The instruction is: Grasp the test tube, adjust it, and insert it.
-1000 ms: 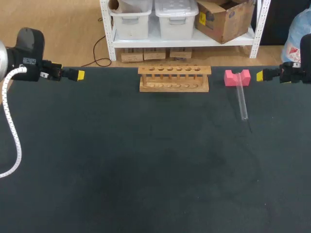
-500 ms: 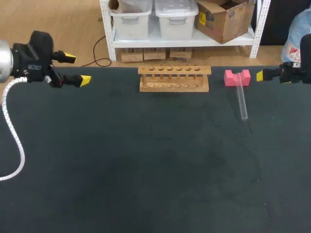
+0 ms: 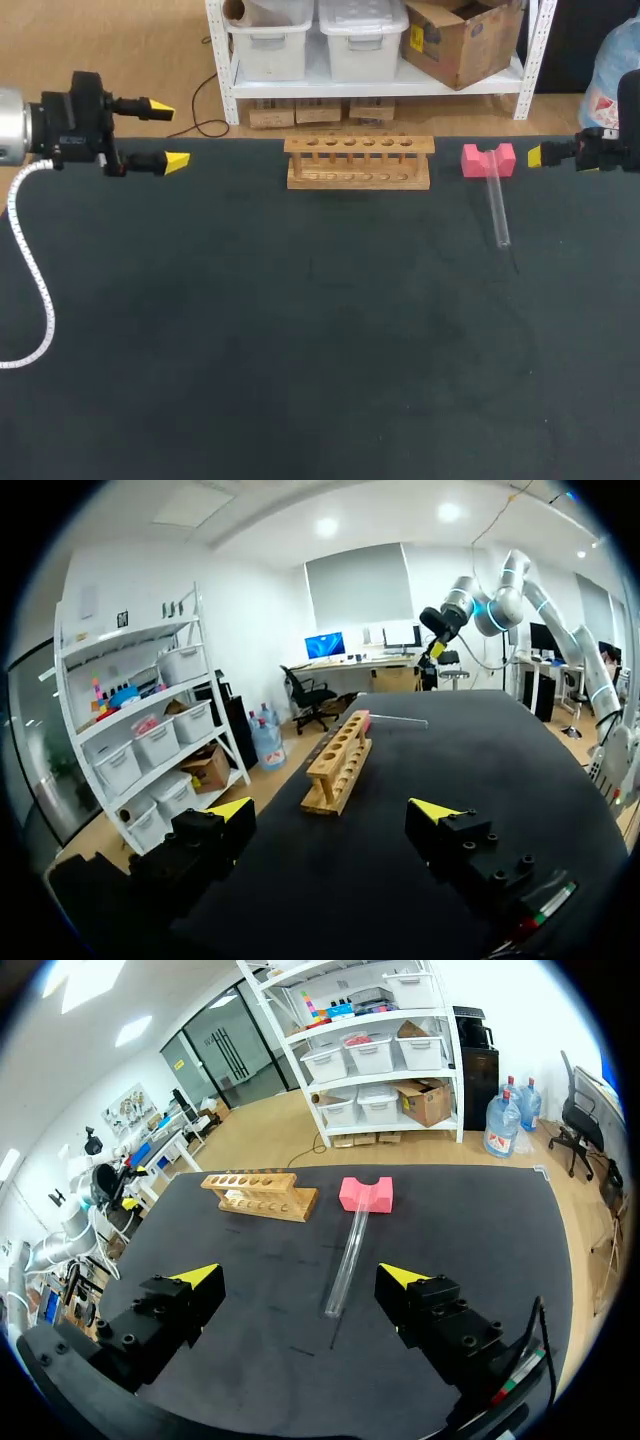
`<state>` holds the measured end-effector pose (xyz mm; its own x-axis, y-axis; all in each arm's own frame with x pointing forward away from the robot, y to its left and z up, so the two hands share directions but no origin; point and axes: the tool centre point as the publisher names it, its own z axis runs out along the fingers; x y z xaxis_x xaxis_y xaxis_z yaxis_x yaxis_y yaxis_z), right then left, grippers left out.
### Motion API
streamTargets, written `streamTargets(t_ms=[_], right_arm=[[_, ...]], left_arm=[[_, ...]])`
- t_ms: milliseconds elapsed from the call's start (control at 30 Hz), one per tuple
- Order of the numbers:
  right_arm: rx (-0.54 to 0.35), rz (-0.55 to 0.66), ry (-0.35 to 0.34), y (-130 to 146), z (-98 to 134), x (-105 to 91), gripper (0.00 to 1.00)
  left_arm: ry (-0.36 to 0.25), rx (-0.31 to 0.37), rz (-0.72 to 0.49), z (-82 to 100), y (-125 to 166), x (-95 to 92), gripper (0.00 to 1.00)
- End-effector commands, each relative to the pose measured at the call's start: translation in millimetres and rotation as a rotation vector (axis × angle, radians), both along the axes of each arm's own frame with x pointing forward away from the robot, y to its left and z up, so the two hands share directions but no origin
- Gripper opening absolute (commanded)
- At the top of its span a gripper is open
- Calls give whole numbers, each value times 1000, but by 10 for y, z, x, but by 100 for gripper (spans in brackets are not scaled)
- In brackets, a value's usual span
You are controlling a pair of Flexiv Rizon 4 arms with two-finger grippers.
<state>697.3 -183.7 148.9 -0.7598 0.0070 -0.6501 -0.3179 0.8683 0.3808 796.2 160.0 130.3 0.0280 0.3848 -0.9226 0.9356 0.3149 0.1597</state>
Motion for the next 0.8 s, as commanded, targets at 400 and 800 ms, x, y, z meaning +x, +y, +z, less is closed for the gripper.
streamTargets(t_ms=[400,800], right_arm=[[1,2,-1,-3,-6,3,100],[1,2,-1,-3,-6,3,100]], left_arm=[[51,-58,-108,-237,-256,483,100],[75,-59,-147,-361,-399,627,100]])
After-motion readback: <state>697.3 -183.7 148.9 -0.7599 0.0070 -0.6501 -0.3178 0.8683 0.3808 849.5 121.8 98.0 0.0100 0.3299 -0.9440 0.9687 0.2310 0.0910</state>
